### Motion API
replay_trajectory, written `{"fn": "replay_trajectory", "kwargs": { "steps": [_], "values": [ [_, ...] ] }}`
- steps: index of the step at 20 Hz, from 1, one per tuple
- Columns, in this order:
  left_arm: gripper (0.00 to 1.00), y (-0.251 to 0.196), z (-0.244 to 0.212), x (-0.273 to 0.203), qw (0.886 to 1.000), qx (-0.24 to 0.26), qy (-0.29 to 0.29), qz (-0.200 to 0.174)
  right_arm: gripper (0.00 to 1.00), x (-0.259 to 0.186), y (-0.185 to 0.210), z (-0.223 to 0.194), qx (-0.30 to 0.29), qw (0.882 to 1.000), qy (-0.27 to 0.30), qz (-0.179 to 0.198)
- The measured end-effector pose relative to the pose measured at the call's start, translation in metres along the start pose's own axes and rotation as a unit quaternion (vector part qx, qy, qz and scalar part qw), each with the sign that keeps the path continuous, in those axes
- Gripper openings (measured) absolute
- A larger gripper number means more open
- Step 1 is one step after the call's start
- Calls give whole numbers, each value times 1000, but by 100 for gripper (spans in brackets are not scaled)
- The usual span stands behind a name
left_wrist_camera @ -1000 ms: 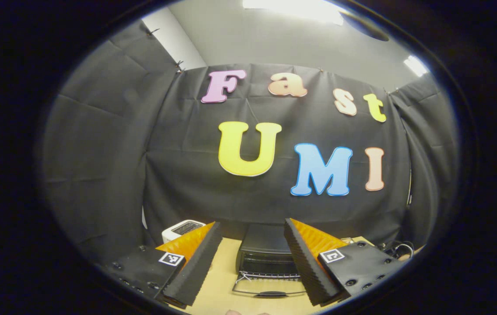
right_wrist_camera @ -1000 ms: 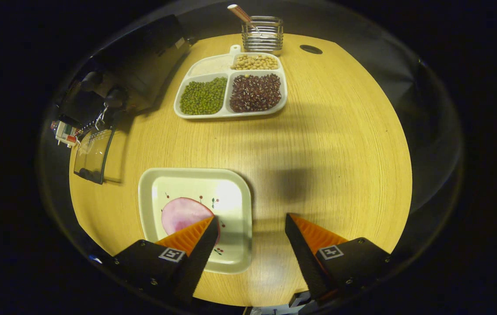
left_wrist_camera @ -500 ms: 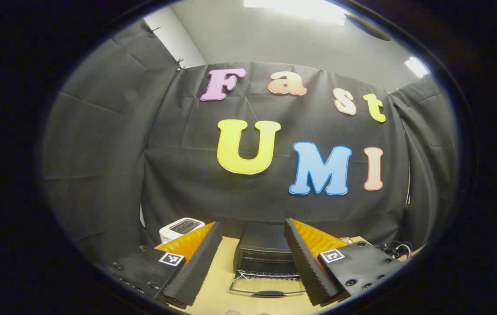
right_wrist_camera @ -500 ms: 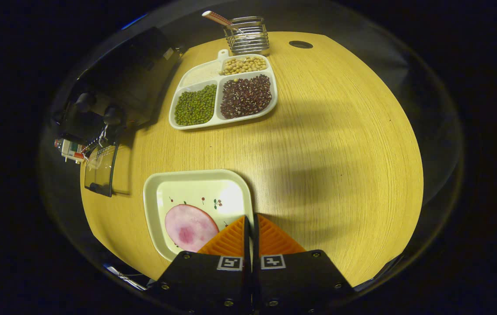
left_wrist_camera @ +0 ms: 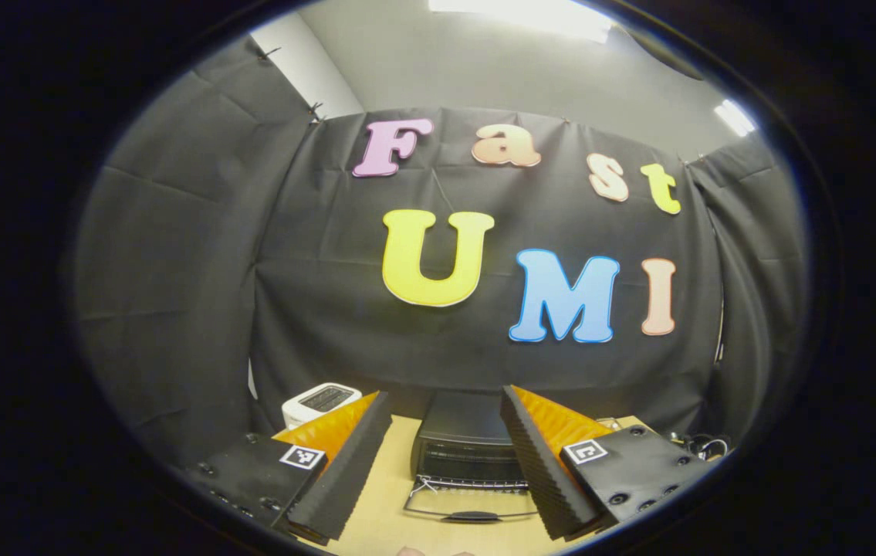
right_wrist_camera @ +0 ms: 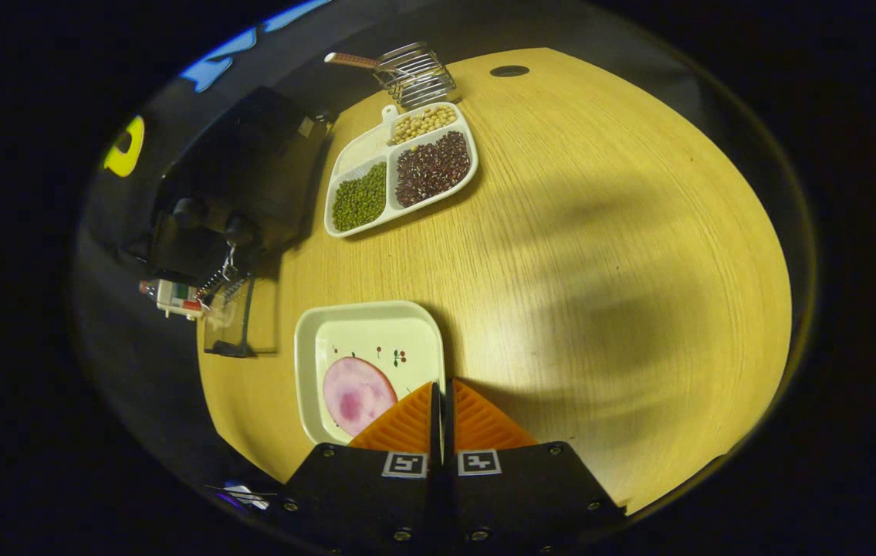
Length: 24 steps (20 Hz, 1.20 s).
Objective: Open the electric oven with the left hand, put the food in, and close the electric oven.
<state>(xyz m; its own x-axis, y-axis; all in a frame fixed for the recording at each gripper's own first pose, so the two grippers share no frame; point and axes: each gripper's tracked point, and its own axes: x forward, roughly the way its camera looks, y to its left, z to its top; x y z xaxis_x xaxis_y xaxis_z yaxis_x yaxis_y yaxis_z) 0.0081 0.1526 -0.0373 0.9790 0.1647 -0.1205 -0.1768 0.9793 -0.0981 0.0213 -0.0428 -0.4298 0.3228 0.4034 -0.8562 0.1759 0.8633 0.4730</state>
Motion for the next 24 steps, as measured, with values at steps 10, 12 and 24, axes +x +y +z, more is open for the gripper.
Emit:
{"fn": "replay_trajectory", "kwargs": {
  "steps": [10,12,24],
  "values": [
    [100,-22,4,3,1000,9,-4,-23,1,0,4,-4,23,1000,5,3],
    [100,-22,1,1,1000,6,-1,-22,8,4,1,-7,-15,999,23,-37],
    [97,-7,-8,2,1000,-6,8,-14,0,6,-5,-5,-14,996,12,-92]
  ]
}}
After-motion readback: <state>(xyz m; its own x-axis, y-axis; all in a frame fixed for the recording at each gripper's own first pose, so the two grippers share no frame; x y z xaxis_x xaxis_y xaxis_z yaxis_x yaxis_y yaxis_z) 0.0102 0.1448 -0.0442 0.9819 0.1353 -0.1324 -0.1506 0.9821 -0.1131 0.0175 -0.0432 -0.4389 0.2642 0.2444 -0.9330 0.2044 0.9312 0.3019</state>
